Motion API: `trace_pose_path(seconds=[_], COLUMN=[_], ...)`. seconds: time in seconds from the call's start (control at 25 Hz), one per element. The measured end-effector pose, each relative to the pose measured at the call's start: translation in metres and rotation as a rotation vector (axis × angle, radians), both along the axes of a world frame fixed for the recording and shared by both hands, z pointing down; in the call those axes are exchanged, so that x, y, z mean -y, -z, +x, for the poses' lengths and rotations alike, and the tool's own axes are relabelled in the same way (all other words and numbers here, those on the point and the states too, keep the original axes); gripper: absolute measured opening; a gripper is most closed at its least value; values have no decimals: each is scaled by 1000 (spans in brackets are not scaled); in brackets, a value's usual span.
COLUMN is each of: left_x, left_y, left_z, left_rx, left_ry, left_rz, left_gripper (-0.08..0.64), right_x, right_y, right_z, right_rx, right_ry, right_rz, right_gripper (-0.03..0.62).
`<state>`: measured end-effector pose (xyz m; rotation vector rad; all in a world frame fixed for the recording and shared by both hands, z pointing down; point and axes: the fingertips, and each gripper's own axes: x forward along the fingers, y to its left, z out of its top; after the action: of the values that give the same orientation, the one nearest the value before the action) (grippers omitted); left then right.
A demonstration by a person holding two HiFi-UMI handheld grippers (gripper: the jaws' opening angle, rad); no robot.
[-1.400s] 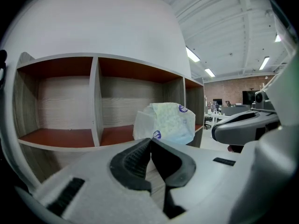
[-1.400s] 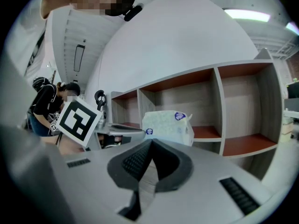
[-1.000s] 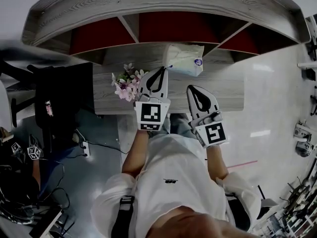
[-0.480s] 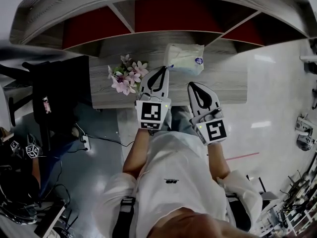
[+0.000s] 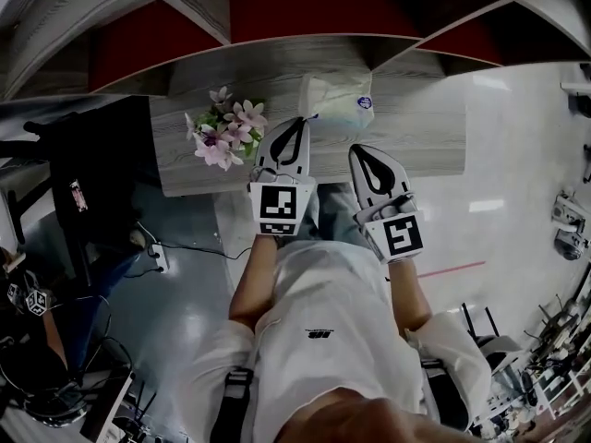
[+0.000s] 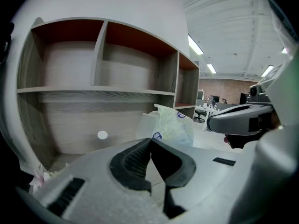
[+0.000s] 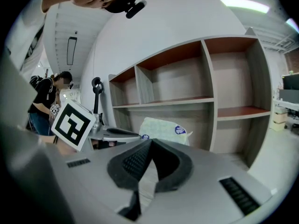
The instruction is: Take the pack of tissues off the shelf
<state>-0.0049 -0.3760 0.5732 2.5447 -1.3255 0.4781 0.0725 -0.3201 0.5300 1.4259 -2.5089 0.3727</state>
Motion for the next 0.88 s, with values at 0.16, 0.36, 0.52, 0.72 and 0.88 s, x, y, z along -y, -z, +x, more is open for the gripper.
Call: trace_pose_path(seconds=[0.16, 0.36, 0.52, 0.72, 0.88], left_x=[-1, -5, -8, -9, -10], left_y=[-21, -46, -66, -93, -112], left_z=[0, -3, -6, -7, -6], left_rx=[4, 14, 24, 33, 39], left_ry=[-4, -11, -17, -25, -31], left_rz=[-30, -61, -83, -115, -141], left_gripper=[31, 31, 31, 31, 31], right_x=[4, 5, 5, 10, 9], right_y=[-17, -37, -53, -64, -77], right_z=[1, -6, -10, -13, -13], right_rx=[-11, -5, -16, 2, -3], right_ry=[-16, -7, -5, -22, -19], right_rz=[-32, -50, -82, -75, -93], right_gripper=[25, 24, 23, 23, 23])
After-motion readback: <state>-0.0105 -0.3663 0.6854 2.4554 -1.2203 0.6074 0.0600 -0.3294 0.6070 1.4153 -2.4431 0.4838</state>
